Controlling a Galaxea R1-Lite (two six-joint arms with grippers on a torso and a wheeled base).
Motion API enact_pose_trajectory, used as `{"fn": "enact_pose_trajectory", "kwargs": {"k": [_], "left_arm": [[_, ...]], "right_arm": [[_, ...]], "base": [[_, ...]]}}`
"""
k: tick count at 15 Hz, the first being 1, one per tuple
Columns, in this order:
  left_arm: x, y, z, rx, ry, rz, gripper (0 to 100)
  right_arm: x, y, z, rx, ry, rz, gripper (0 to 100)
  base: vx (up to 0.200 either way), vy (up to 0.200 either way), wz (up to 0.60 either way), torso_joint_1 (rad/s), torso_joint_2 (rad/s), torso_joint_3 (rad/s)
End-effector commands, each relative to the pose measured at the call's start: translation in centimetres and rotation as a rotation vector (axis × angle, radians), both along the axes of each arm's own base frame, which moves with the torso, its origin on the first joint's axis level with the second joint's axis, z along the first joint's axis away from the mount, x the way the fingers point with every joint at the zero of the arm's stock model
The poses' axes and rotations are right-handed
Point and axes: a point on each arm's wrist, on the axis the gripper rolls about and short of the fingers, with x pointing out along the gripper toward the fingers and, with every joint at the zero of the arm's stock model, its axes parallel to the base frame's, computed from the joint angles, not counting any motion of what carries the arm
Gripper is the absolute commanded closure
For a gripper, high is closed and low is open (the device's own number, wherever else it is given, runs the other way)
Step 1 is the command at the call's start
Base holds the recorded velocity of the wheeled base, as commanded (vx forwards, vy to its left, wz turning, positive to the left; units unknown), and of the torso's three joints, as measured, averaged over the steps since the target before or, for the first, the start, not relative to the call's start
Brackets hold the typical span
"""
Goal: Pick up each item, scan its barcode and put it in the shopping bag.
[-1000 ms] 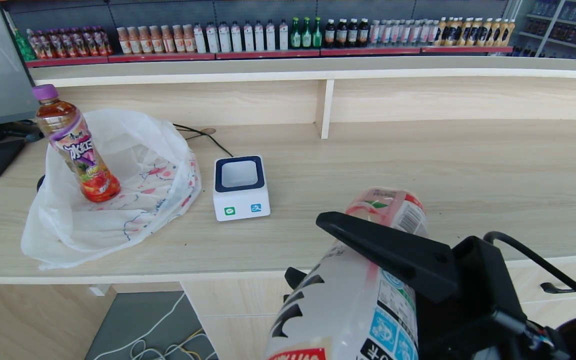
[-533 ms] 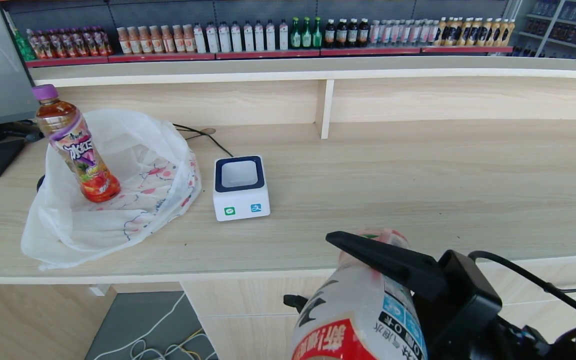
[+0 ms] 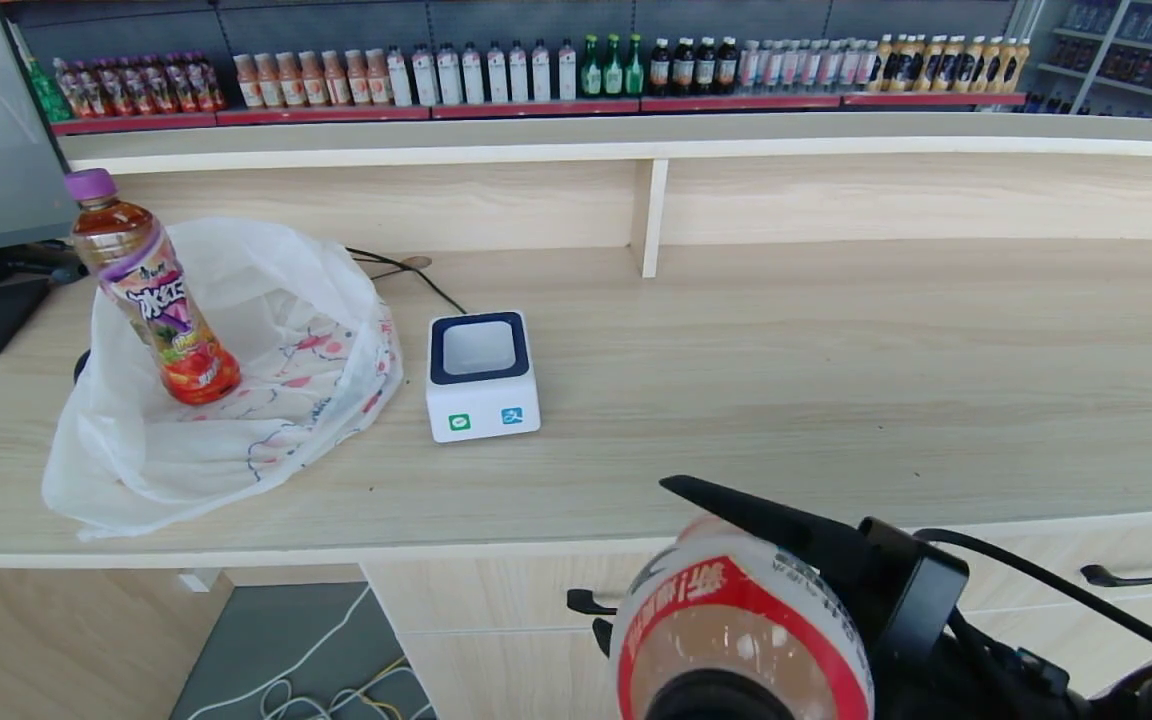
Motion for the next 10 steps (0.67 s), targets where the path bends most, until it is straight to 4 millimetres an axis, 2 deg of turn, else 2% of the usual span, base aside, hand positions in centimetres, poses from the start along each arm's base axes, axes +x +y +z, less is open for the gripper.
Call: {"fn": "enact_pose_trajectory", "kwargs": {"k": [1,6,8,10], "left_arm": [[0.0,0.0,0.0,0.0,-0.001,0.001,0],[0.0,0.0,0.0,0.0,-0.001,0.001,0],[0.0,0.0,0.0,0.0,-0.001,0.001,0],[0.0,0.0,0.0,0.0,-0.001,0.001,0]], "right_arm": [[0.6,0.1,0.3,0.036,0.039,-0.031,100],[2.1,1.3,4.0,0.454,0.346,-0.1,100],[2.7,1.5,3.7,0.603,0.501,-0.172,100],[4.4,0.7,3.9,0.694,0.553,-0.197,100]], "base": [[0.0,0.0,0.0,0.0,0.0,0.0],[0.0,0.0,0.0,0.0,0.0,0.0],[0.0,0.0,0.0,0.0,0.0,0.0],[0.0,0.0,0.0,0.0,0.0,0.0]]}}
